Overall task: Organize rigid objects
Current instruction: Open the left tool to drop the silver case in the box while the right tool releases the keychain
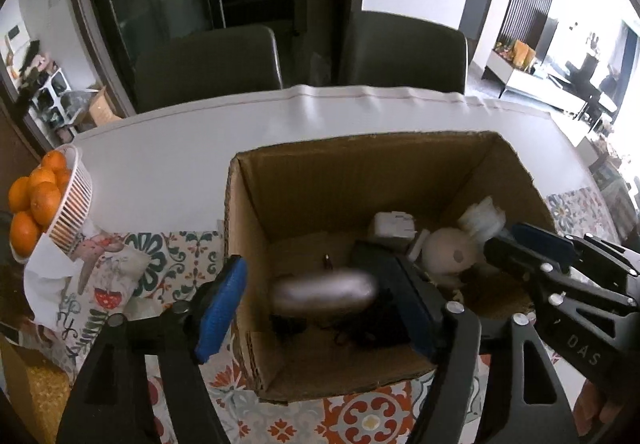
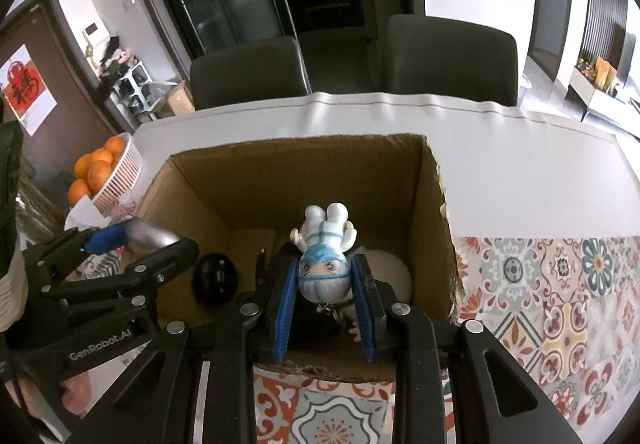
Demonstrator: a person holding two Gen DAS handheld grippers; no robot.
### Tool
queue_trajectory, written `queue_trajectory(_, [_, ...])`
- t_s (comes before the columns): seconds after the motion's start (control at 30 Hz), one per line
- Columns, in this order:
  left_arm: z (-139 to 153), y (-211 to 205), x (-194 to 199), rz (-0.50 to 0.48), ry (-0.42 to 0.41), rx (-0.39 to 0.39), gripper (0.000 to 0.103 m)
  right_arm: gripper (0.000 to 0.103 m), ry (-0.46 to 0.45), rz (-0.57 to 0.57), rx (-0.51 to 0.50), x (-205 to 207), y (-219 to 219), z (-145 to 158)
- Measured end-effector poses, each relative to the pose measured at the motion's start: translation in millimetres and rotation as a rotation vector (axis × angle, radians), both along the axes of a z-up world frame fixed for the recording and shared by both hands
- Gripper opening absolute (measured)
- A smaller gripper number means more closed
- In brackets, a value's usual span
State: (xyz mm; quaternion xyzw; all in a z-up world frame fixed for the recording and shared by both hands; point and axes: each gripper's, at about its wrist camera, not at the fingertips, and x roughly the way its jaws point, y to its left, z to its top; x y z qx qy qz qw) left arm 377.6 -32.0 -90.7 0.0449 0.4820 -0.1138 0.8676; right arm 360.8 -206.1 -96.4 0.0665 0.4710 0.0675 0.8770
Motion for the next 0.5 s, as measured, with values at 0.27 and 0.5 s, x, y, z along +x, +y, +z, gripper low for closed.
queue_trajectory(0.27, [35, 8, -34, 0.088, -0.145, 0.084, 0.099, 0.064, -0.037, -0.078, -0.073, -23, -4, 18])
queue_trajectory(0.5, [61, 19, -77, 0.117, -0.22, 0.062, 0.103, 0.071, -0.097, -0.112, -0.106, -61, -6, 44])
